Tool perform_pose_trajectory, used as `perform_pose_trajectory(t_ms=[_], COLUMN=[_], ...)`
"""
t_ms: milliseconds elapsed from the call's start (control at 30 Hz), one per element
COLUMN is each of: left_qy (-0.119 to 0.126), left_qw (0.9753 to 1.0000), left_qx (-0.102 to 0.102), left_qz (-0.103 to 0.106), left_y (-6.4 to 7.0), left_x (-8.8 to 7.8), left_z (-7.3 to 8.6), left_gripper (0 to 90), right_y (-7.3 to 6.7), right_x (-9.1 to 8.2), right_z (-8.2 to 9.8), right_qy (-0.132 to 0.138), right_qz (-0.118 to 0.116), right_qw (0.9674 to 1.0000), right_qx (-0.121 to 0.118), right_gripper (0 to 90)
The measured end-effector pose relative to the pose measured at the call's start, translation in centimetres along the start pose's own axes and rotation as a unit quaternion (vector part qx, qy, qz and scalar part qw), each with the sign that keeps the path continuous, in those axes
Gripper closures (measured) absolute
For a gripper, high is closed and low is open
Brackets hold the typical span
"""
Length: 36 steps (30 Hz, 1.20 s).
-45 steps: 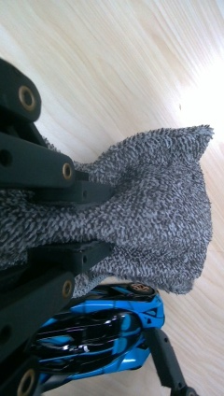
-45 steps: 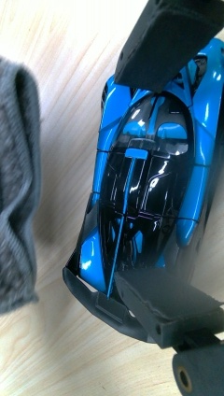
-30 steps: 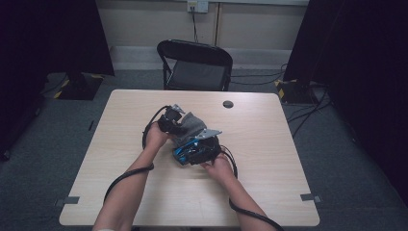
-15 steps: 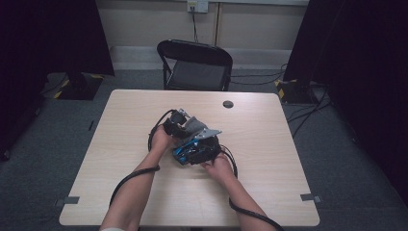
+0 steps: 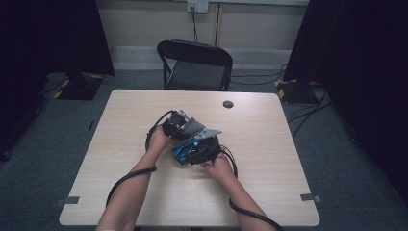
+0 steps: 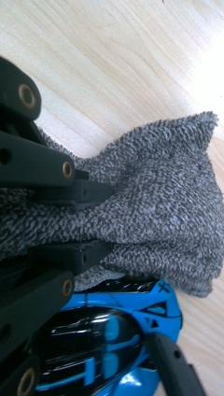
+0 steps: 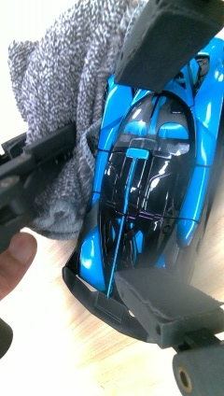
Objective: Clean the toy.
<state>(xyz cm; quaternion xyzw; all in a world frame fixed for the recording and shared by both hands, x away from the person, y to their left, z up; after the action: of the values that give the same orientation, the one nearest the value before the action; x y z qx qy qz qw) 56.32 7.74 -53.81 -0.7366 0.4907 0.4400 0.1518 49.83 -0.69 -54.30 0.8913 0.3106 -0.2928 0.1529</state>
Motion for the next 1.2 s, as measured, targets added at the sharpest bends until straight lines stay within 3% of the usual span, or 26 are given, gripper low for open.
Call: perform_pose_trajectory(t_ms=[667, 1200], left_qy=[-0.012, -0.010], left_qw=[0.9997, 0.9998], left_qx=[0.022, 0.015], left_qz=[0.008, 0.007], left_y=[0.1, 0.1], left_x=[-1.9, -3.5], left_z=[2.3, 4.4], left_gripper=[75.4, 75.3], right_y=[0.0, 0.0], right_x=[0.0, 0.0], right_z=[0.0, 0.0], right_qy=[0.000, -0.004], right_qz=[0.000, 0.001], right_qw=[1.0000, 1.0000], right_qx=[0.000, 0.000], right_gripper=[5.9, 5.9])
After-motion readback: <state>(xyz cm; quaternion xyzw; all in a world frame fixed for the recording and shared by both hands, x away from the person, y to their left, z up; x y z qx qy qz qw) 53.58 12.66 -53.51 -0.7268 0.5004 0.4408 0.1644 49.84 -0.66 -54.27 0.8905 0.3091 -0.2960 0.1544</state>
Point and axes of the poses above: each handheld gripper's, and its own axes: x roughly forward along the jaws, z roughly out of its underside, y roughly to its right, the point moved 8 cm from there along x, roughly forward along the jaws, and after that the axes turned 12 degrees about z, right-handed, at the moved point
